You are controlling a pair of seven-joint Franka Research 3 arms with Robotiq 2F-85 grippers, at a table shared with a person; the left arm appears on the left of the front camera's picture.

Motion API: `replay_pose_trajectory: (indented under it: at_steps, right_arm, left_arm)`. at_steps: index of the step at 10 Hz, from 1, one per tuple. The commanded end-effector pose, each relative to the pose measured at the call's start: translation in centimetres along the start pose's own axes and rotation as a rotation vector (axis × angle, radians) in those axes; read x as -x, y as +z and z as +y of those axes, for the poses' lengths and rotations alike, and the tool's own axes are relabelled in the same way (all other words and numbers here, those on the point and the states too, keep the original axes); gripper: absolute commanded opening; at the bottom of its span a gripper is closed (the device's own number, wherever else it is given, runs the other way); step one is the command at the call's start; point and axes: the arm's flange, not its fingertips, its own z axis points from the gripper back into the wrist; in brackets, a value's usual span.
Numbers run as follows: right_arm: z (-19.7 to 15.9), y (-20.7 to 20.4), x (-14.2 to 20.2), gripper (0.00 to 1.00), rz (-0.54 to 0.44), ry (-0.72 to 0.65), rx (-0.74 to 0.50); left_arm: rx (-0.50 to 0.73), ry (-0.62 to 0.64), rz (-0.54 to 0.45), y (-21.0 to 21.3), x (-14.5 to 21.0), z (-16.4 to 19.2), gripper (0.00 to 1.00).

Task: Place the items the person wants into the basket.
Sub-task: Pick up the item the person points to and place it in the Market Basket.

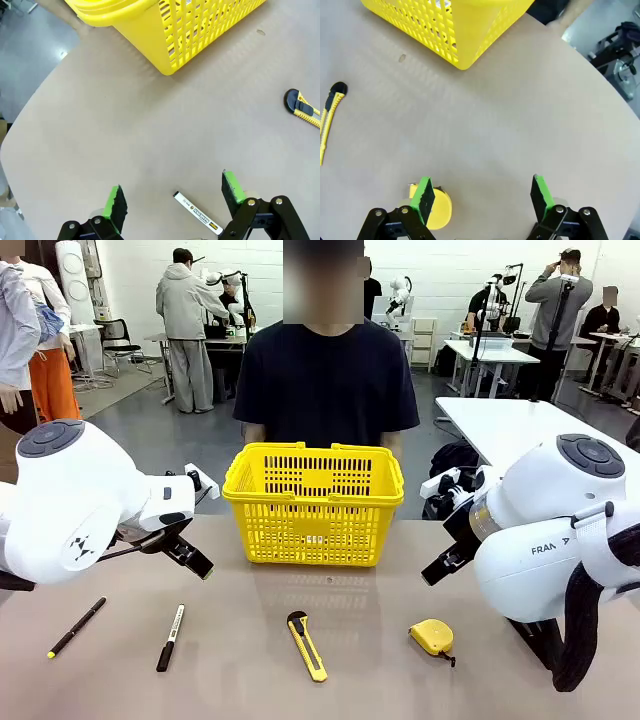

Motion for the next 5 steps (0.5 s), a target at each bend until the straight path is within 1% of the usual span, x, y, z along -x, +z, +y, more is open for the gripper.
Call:
replay_pose_trajectory:
  at_steps: [1,5]
  right_arm:
    - [0.00,0.00,0.00,1.00,0.000,0.000,0.000]
    - [0.00,0.00,0.00,1.00,0.000,0.000,0.000]
  left_arm:
    - [0.000,0.000,0.000,0.00,0.00,-0.01,1.00]
    - [0.000,0.000,0.000,0.00,0.00,-0.01,1.00]
